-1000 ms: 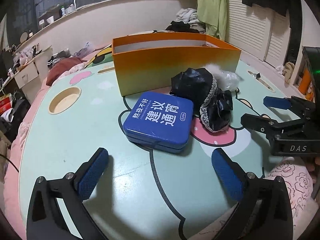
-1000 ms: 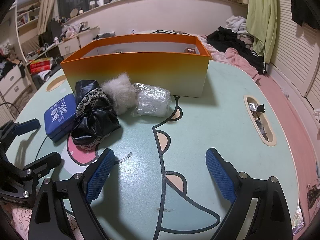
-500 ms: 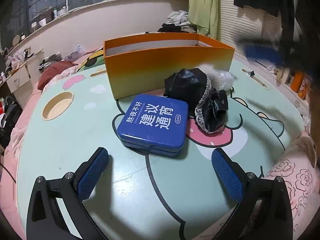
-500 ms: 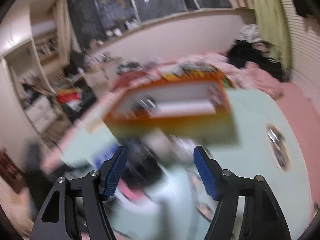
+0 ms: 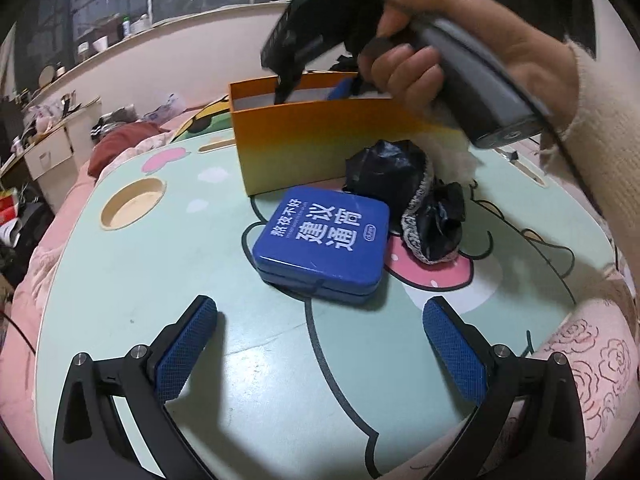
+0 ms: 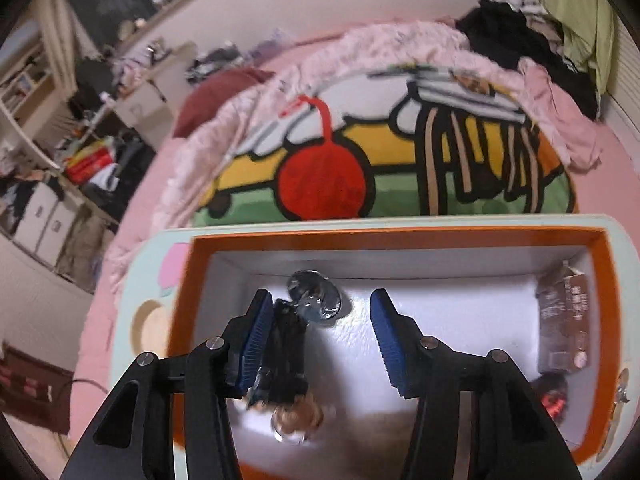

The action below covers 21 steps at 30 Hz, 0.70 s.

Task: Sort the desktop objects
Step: 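Pick the silver metal cup from the box with the right gripper, set it down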

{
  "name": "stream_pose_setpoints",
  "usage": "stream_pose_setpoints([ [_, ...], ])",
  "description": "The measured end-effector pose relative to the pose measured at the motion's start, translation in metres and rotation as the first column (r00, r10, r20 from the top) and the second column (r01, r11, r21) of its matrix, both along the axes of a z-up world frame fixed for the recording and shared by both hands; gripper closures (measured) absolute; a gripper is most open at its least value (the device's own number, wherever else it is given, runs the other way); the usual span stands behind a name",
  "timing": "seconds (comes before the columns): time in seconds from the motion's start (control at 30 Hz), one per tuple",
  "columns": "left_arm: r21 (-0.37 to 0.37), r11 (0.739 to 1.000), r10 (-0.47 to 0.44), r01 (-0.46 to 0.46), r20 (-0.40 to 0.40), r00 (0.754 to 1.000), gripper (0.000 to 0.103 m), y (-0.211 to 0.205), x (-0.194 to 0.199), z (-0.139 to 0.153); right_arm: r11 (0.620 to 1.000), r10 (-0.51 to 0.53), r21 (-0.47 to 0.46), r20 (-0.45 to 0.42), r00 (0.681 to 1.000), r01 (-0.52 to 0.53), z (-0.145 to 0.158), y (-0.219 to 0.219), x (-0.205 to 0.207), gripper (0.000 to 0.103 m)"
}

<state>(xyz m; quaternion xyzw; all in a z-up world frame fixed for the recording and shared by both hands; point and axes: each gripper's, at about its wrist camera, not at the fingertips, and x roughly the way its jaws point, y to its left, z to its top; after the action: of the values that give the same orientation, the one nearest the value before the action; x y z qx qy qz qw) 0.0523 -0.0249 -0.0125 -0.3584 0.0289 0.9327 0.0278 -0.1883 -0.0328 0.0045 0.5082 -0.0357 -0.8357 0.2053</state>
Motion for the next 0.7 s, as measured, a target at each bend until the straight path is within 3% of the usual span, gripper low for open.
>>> stream_pose_setpoints([
  [0.03,0.0,1.0,0.001,-0.001,0.0,1.0,0.0,0.0,-0.001,0.0,1.0,-0.01,0.011,0.025,1.0,0.01,-0.007,-0.003,-0.006,0.059],
  [0.1,0.001,1.0,0.002,-0.002,0.002,1.0,0.0,0.0,-0.001,0.0,0.999,-0.027,-0.02,0.086,0.996,0.029,-0.02,-0.002,-0.014,0.077],
  [0.2,0.001,1.0,0.001,-0.001,-0.002,1.0,0.0,0.0,0.0,0.001,0.998,-0.019,-0.056,0.101,0.995,0.025,-0.02,0.006,-0.015,0.078],
  [0.3,-0.001,1.0,0.001,-0.001,-0.003,1.0,0.0,0.0,0.001,0.002,0.993,-0.014,-0.12,0.049,0.999,0.02,-0.01,0.026,-0.002,0.078],
  [0.37,-0.001,1.0,0.001,-0.001,-0.003,1.0,0.0,0.0,0.001,0.001,0.974,-0.011,-0.225,0.001,1.0,0.011,0.004,0.053,0.022,0.078],
  [0.47,-0.001,1.0,0.002,-0.002,-0.003,1.0,0.0,0.0,0.002,0.002,0.954,0.018,-0.298,-0.082,0.996,-0.041,0.023,0.084,0.069,0.078],
  [0.6,-0.002,1.0,0.004,-0.004,-0.002,1.0,0.0,0.0,0.003,0.003,0.982,0.066,-0.157,-0.235,0.97,-0.105,0.023,0.115,0.146,0.078],
  [0.7,-0.002,1.0,0.004,-0.004,-0.002,1.0,0.0,0.0,0.004,0.003,0.986,0.042,-0.149,-0.196,0.98,-0.072,-0.001,0.122,0.155,0.078],
])
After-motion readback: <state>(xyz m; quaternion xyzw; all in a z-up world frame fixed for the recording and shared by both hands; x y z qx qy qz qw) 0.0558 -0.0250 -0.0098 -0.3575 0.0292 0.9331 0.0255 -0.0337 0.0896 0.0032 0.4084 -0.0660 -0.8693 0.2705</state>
